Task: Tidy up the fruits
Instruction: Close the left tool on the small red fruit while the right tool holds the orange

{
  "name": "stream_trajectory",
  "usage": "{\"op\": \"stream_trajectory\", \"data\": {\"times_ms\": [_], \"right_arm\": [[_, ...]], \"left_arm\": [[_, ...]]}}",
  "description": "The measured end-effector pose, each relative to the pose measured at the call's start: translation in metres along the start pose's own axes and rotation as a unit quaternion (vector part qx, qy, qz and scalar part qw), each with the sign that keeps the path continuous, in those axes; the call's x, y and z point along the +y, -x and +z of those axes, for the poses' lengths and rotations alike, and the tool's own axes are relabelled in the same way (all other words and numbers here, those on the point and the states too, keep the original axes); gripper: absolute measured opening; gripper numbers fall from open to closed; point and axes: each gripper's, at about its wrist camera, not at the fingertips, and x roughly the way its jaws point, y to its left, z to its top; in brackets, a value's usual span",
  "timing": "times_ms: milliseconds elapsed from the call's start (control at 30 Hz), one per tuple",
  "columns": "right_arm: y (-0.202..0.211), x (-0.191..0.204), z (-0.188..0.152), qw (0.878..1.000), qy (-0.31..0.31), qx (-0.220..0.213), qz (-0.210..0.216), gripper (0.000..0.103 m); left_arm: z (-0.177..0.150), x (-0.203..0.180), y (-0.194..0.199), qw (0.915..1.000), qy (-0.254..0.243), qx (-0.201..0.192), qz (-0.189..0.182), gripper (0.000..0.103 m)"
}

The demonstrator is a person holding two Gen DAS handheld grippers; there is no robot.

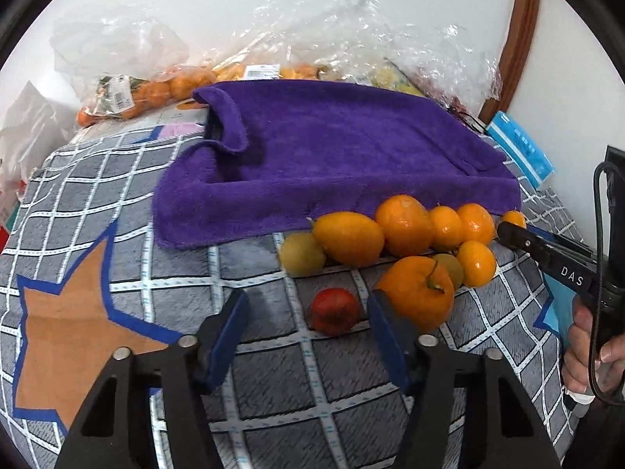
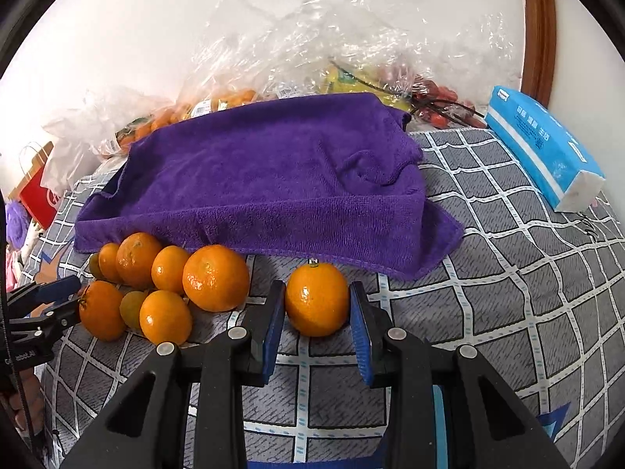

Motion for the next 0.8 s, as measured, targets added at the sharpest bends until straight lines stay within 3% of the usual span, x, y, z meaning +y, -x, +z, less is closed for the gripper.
{"op": "stream_trajectory", "data": {"times_ms": [133,267,500,800], "right_arm": [[0.001,0.001,-0.001,1.0,0.001,0.0,0.002,0.032],[0.001,0.001,-0.001,1.0,0.0,-0.001,0.002,0.032],[0.005,0.001,-0.002,1.0,0.0,-0.008,0.004,0.032],[0.017,0.011,-0.001,0.999,0.02,-0.025,0.01,0.032]], "left_arm": [[-0.001,-0.014,-0.001,0.9995,-0.032,-0.002,0.002,0.036],[-0.002,-0.014,0.0,0.9992,-0.038,-0.004,0.014,0.031],[-0.003,-0.004,0.007,0.9999,-0.006,-0.007,-0.004,0.027],[-0.001,-0.004,0.005,1.0,-0.003,0.006,-0.004,0.027]]}}
